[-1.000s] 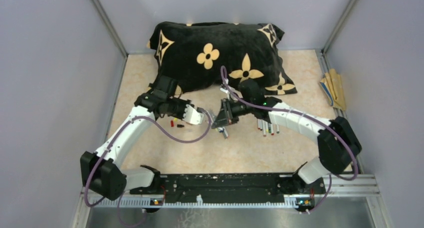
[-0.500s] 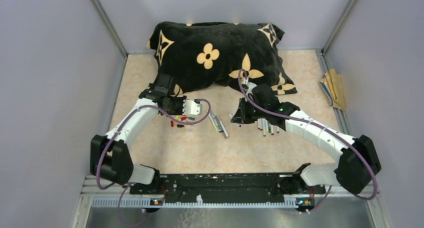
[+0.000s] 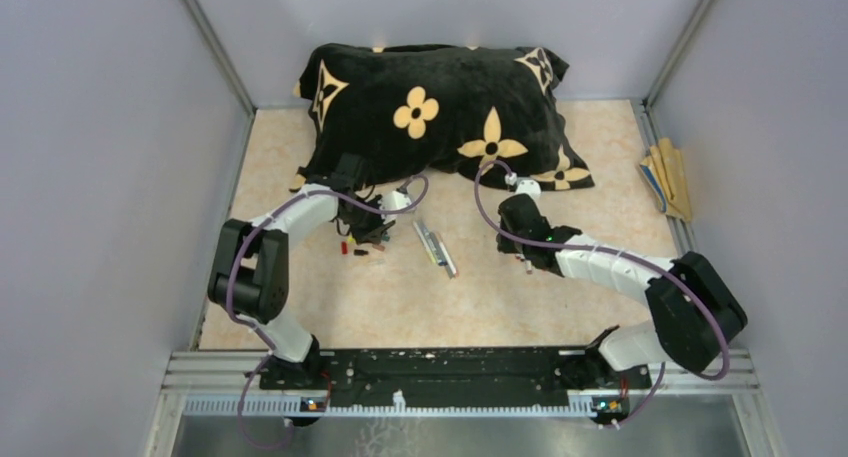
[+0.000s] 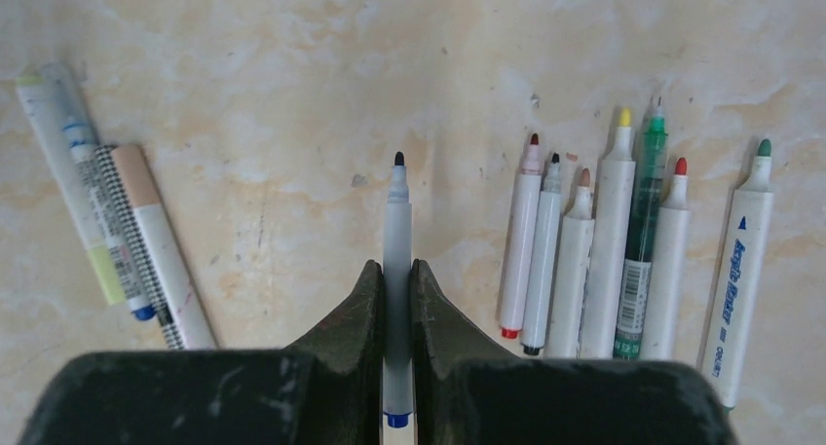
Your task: Open the pen caps
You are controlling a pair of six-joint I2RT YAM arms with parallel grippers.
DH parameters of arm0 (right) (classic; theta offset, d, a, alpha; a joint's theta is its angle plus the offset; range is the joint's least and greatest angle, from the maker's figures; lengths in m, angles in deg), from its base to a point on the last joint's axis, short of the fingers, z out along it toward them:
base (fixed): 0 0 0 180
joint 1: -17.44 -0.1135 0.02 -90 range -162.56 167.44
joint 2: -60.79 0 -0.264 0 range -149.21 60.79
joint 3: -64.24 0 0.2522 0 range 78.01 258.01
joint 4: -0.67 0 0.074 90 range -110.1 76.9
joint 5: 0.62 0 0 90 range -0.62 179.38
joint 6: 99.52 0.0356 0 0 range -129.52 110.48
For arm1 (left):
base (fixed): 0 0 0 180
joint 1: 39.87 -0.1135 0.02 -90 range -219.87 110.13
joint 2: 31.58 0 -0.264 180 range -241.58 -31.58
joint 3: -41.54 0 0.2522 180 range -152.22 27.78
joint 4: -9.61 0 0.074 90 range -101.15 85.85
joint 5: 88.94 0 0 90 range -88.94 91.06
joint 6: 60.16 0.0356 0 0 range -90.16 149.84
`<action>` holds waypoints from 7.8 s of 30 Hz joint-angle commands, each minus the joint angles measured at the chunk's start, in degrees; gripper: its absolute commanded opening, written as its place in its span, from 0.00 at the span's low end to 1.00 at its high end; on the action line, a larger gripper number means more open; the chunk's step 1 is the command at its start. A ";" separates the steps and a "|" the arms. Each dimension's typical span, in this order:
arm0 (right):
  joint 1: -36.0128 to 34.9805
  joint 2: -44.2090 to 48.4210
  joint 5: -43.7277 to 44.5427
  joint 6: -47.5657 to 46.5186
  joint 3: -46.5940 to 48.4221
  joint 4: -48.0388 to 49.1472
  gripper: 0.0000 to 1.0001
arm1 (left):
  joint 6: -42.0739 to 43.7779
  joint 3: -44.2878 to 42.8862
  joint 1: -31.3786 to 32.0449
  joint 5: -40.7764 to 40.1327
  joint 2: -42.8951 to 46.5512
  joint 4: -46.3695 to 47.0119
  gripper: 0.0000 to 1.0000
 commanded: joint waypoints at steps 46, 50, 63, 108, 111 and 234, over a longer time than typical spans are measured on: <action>-5.91 -2.84 6.06 -5.01 5.98 3.34 0.21 | -13.03 -14.32 0.40 0.91 7.63 -10.40 0.69; -10.66 -8.29 1.74 -5.89 9.86 4.65 0.22 | -14.35 -16.79 -3.20 3.14 10.18 -10.14 0.75; -14.66 -21.42 -3.49 -5.63 16.39 8.41 0.21 | -19.99 -17.82 -17.19 7.79 16.43 -3.92 0.99; -7.83 -4.31 -15.64 -4.44 12.32 3.21 0.00 | 8.97 -4.37 -18.49 29.36 21.12 -16.08 0.99; -7.24 -4.29 -24.40 -4.91 16.37 -0.56 0.00 | 17.47 -1.88 -14.36 27.89 24.33 -17.67 0.98; -2.12 -2.77 7.43 1.31 0.74 4.40 0.00 | 5.55 6.05 -1.61 -4.86 2.81 6.68 0.02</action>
